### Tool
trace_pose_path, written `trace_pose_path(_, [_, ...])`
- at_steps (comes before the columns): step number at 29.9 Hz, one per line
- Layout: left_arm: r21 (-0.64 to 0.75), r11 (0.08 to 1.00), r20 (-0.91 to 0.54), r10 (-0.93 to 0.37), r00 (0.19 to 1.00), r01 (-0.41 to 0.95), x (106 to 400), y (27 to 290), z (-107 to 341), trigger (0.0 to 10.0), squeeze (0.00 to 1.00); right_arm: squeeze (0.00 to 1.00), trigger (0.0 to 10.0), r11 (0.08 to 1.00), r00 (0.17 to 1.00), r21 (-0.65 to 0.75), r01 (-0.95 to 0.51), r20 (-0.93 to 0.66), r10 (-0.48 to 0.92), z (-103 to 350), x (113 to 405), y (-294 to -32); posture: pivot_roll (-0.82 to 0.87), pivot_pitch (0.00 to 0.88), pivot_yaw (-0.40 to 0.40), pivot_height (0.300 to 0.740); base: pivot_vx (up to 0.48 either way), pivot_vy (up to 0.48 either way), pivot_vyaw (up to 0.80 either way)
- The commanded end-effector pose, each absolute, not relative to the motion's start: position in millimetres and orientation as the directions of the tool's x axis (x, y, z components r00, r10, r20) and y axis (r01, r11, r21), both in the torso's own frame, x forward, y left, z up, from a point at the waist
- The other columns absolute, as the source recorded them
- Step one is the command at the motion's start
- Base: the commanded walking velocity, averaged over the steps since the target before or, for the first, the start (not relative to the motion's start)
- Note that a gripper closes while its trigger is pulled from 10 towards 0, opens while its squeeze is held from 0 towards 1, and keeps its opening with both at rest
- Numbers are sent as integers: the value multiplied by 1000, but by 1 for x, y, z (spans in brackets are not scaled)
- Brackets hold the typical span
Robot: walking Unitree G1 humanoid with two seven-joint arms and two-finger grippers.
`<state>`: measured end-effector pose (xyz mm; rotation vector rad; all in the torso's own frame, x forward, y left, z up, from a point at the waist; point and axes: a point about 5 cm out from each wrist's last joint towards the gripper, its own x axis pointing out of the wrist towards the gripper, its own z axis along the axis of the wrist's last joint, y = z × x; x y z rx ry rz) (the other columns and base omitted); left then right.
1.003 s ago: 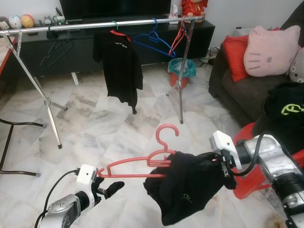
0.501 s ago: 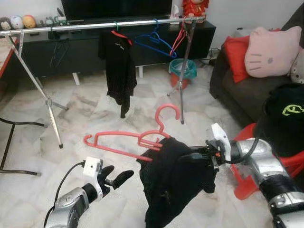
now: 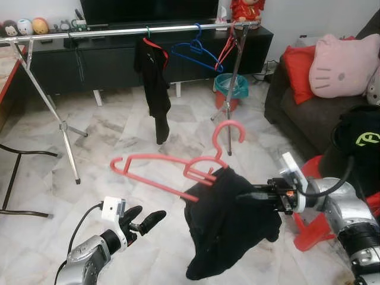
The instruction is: Hang hanger
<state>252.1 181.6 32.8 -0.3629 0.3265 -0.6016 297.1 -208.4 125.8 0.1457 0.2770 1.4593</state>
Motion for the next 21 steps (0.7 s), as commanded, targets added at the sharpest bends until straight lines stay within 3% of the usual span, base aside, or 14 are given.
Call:
trace_pose_path(1, [-444, 724, -164, -645, 746, 528, 249, 176, 37, 10000, 0, 0, 0, 75, 62, 239, -968, -63, 996, 135, 297, -207, -51, 49, -61, 740, 0, 0, 0])
trace_pose_path(10, [-456, 693, -155, -679, 717, 558, 247, 171, 38, 10000, 0, 0, 0, 47, -20, 261, -964, -248, 968, 118, 284, -212, -49, 51, -63, 740, 0, 0, 0])
trace_pose_path(16, [-455, 702, -175, -673, 718, 548, 247, 171, 36, 10000, 0, 0, 0, 92, 38, 241, -966, -219, 975, 124, 293, -216, -48, 51, -61, 740, 0, 0, 0])
trace_pose_path(17, [-453, 696, -182, -684, 706, 557, 245, 169, 35, 10000, 0, 0, 6353, 110, 59, 227, -968, -221, 973, 124, 295, -217, -48, 50, -61, 740, 0, 0, 0])
trace_pose_path(18, [-453, 694, -184, -688, 702, 560, 244, 168, 35, 10000, 0, 0, 10000, 122, 72, 219, -968, -225, 972, 124, 296, -217, -48, 52, -61, 740, 0, 0, 0])
trace_pose_path(21, [-455, 701, -194, -680, 707, 550, 242, 168, 32, 10000, 0, 0, 10000, 166, 119, 181, -969, -243, 963, 121, 299, -216, -48, 52, -61, 740, 0, 0, 0])
